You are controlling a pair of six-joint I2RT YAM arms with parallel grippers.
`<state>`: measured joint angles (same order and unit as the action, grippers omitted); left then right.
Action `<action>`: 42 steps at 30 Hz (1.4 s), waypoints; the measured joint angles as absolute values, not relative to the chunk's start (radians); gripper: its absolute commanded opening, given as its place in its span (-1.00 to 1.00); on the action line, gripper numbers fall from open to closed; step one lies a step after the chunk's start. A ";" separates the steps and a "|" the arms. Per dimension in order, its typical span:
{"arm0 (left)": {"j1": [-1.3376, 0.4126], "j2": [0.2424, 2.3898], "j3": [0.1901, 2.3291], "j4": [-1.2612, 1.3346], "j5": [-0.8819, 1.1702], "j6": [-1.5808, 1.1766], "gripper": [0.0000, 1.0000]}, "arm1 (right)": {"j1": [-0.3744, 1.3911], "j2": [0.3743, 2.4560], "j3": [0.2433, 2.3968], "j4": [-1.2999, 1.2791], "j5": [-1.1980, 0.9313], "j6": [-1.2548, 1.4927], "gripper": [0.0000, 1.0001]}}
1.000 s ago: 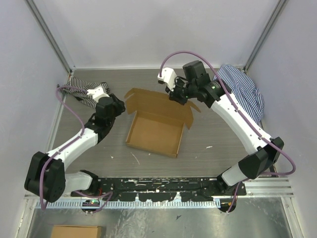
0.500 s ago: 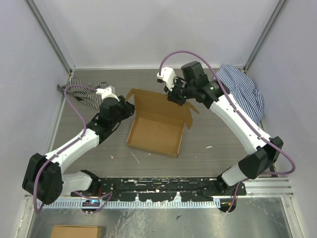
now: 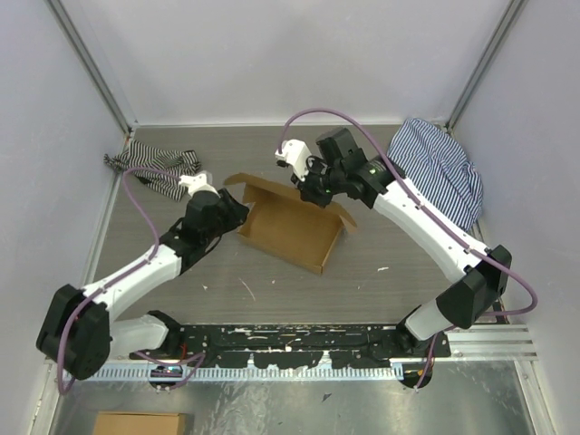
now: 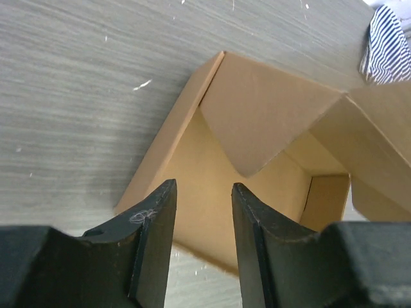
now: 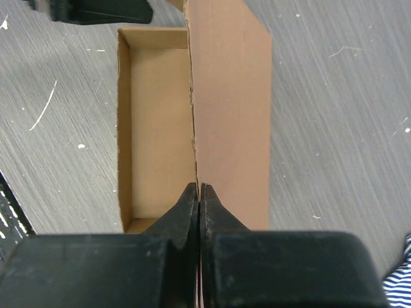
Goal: Fold the paper box
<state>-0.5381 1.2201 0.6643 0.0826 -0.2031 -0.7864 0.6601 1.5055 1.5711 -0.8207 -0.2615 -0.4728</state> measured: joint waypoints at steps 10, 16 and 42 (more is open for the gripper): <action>-0.559 0.880 0.616 -0.146 -0.280 -0.730 0.18 | 0.667 1.505 1.522 -0.792 -0.192 -0.442 -0.98; -0.559 0.722 0.628 -0.208 -0.313 -0.622 0.43 | 0.672 1.502 1.522 -0.794 -0.153 -0.448 -0.98; -0.559 1.142 0.908 -0.121 -0.159 -0.150 0.42 | 0.672 1.468 1.522 -0.835 -0.181 -0.493 -0.97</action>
